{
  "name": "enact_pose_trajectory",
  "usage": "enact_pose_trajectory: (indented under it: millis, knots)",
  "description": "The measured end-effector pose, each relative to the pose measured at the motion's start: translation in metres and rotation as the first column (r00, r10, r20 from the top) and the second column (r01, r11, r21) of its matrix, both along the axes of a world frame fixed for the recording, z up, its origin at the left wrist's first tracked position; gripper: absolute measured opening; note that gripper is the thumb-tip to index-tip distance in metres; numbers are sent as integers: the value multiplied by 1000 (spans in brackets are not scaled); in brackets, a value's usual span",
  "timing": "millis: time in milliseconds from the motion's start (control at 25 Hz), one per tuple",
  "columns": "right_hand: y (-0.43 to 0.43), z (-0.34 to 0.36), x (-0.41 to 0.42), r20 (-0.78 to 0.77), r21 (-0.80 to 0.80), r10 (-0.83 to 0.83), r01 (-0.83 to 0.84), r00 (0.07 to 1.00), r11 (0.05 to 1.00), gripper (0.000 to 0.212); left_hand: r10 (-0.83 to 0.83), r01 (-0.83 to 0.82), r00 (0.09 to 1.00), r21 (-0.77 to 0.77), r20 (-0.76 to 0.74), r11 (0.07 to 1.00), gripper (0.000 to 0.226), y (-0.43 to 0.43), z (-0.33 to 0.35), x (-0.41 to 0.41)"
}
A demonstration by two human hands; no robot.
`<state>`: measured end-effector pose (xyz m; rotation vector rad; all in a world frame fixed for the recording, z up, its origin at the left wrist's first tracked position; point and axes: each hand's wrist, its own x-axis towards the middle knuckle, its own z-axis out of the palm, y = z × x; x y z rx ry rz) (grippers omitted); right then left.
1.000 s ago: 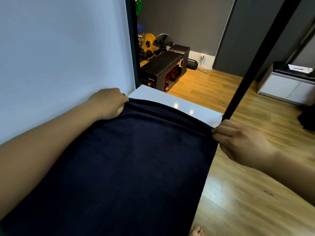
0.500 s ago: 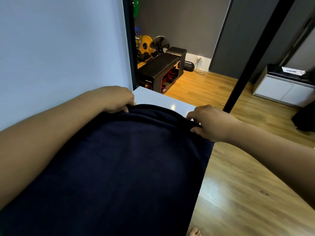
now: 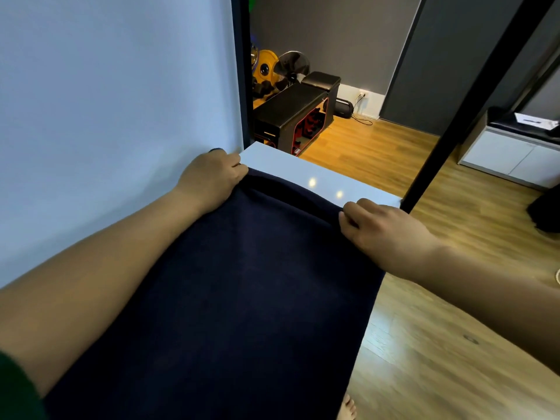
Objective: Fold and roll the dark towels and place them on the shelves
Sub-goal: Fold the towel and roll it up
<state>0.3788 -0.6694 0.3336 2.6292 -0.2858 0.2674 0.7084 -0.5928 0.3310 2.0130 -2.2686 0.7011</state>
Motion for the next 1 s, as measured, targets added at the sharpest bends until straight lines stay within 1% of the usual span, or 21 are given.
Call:
enact_pose_trajectory:
  millis: [40, 80, 120, 160, 200, 240, 280, 360, 400, 440, 480, 520, 560, 600, 640, 680, 720, 760, 840, 1000]
  knots:
    - [1, 0, -3, -19, 12, 12, -11, 1000, 1000, 24, 13, -12, 1000, 20, -16, 1000, 15, 3, -1, -1]
    - [3, 4, -5, -55, 63, 4, -1, 998, 998, 25, 10, -9, 1000, 33, -30, 999, 13, 5, -2, 1]
    - [7, 11, -5, -85, 160, -31, 44, 996, 986, 28, 9, -7, 999, 46, -49, 999, 15, 9, -1, 4]
    - [10, 21, -2, -113, 269, -96, 123, 989, 955, 34, 5, 0, 998, 67, -67, 998, 20, 13, 3, 6]
    - [12, 32, 4, -181, 367, -196, 251, 964, 896, 39, 20, -11, 997, 123, -72, 992, 23, 14, 9, 7]
    - [10, 42, 12, -237, 449, -278, 359, 931, 818, 37, 68, -53, 995, 176, -80, 983, 24, 13, 18, 6]
    - [4, 49, 23, -269, 534, -339, 433, 901, 726, 34, 137, -114, 986, 223, -93, 968, 25, 7, 27, 2]
    - [-13, 55, 39, -292, 712, -439, 499, 850, 493, 31, 275, -223, 950, 297, -148, 928, 20, -10, 45, -11]
    - [-21, 56, 42, -321, 771, -478, 519, 817, 369, 28, 323, -259, 933, 327, -159, 909, 17, -18, 52, -19]
    - [-27, 56, 43, -348, 811, -502, 523, 792, 262, 28, 346, -274, 925, 356, -156, 894, 20, -26, 56, -24]
    - [-31, 55, 42, -369, 834, -506, 518, 780, 189, 33, 358, -272, 920, 394, -161, 878, 29, -31, 60, -27]
    - [-32, 55, 41, -384, 841, -493, 517, 780, 162, 37, 354, -258, 922, 429, -159, 865, 39, -36, 62, -26]
    - [-32, 56, 40, -391, 835, -477, 521, 787, 175, 40, 340, -235, 927, 460, -160, 856, 45, -37, 63, -23]
    - [-31, 56, 40, -400, 814, -466, 540, 789, 216, 42, 329, -215, 931, 486, -161, 847, 48, -38, 64, -19]
    - [-31, 57, 40, -413, 769, -459, 571, 787, 287, 43, 320, -196, 932, 507, -169, 840, 49, -39, 65, -17]
    - [-31, 58, 40, -429, 702, -447, 601, 785, 382, 45, 292, -172, 943, 521, -158, 836, 48, -41, 63, -15]
    - [-31, 58, 41, -439, 632, -430, 612, 789, 476, 46, 247, -136, 959, 535, -142, 834, 46, -41, 63, -15]
    - [-31, 57, 42, -443, 586, -409, 602, 798, 542, 45, 189, -102, 976, 552, -103, 827, 44, -40, 62, -14]
    - [-26, 51, 43, -427, 568, -359, 555, 830, 608, 41, 107, -63, 993, 570, -43, 819, 42, -37, 60, -10]
    - [-12, 34, 35, -335, 563, -338, 475, 879, 676, 38, -11, -34, 997, 562, 77, 827, 43, -37, 56, -4]
